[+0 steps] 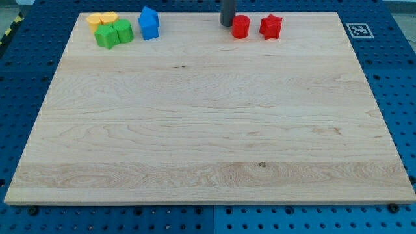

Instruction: Point at blue trianlge

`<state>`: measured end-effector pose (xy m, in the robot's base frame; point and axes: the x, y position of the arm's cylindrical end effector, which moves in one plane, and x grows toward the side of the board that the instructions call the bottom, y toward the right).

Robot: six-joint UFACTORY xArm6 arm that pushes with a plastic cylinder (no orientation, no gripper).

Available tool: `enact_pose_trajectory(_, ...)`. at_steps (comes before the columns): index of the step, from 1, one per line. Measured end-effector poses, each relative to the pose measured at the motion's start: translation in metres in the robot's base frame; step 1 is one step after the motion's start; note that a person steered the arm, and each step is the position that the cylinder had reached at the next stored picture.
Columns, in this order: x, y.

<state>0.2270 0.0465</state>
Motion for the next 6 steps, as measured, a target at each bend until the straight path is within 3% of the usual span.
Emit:
enact_pose_trajectory(3, 0.004, -0.030)
enact_pose_trajectory(6, -0.034, -0.104)
